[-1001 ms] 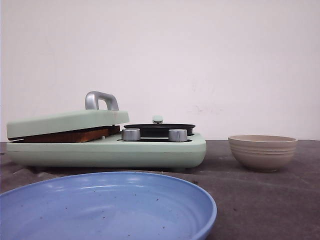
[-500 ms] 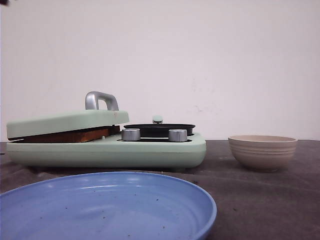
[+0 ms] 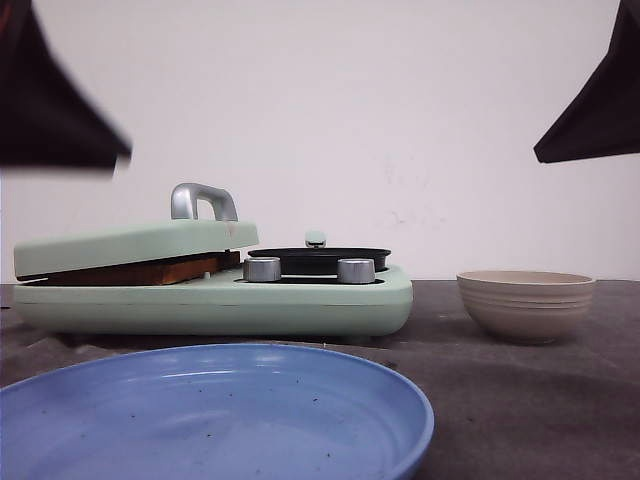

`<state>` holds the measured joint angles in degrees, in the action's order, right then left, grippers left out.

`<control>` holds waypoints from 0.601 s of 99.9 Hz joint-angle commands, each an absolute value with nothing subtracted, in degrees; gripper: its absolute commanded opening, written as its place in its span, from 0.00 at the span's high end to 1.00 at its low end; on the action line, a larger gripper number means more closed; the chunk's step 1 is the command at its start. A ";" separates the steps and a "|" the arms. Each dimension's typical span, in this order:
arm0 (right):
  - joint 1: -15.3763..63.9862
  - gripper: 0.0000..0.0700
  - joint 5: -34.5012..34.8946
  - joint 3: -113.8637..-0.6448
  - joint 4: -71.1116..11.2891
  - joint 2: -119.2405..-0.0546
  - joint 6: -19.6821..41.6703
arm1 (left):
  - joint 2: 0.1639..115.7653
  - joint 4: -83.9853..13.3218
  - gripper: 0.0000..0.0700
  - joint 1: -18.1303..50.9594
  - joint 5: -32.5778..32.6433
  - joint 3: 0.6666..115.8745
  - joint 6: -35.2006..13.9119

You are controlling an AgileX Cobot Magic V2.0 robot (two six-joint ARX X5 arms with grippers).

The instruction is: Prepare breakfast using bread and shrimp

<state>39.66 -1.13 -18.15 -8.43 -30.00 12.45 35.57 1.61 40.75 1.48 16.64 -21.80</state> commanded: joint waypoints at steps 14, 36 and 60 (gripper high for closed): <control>40.23 1.00 -2.94 -17.26 -8.64 -30.11 11.55 | 32.99 -0.21 1.00 42.24 5.04 16.27 -22.57; 40.23 1.00 -5.96 -17.26 -11.81 -30.11 12.40 | 32.08 -2.00 1.00 42.24 4.43 16.27 -24.49; 40.23 1.00 -6.02 -17.26 -11.62 -30.13 12.47 | 32.05 -1.65 1.00 42.24 4.32 16.27 -24.49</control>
